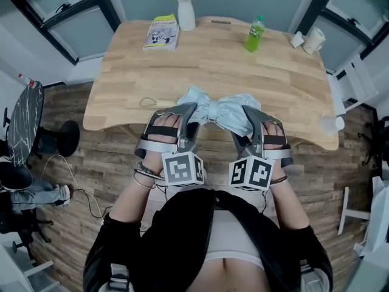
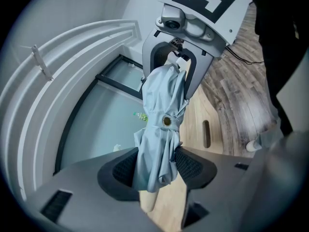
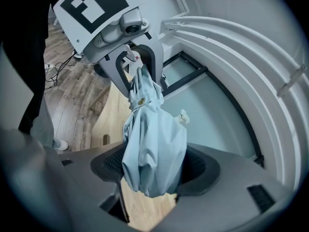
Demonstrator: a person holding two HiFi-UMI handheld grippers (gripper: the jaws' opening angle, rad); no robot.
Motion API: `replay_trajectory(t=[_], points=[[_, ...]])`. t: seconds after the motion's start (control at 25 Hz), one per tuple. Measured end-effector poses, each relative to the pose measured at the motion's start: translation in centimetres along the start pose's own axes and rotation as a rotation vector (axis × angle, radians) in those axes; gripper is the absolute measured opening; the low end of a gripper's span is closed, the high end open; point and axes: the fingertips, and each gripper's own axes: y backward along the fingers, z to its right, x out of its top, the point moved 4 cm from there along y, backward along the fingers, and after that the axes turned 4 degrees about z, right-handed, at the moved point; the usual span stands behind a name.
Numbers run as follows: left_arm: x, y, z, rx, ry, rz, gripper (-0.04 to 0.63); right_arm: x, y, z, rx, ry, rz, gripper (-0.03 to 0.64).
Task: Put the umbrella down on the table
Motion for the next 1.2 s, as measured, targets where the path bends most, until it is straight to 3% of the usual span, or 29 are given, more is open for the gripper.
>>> replay_trajectory(t=[0.6,1.2], points=[[-3.4,-6.2,-4.2,-0.009,-0.002,0.036,0.225,0.4,-7.0,3.4,-0.010,0.003,-0.027,0.313],[-2.8,-8.9,-4.9,-0.033,0.021,0.016,0.225,-1.3,-8.9,4.7,0.026,0.016,-0.012,0.313]])
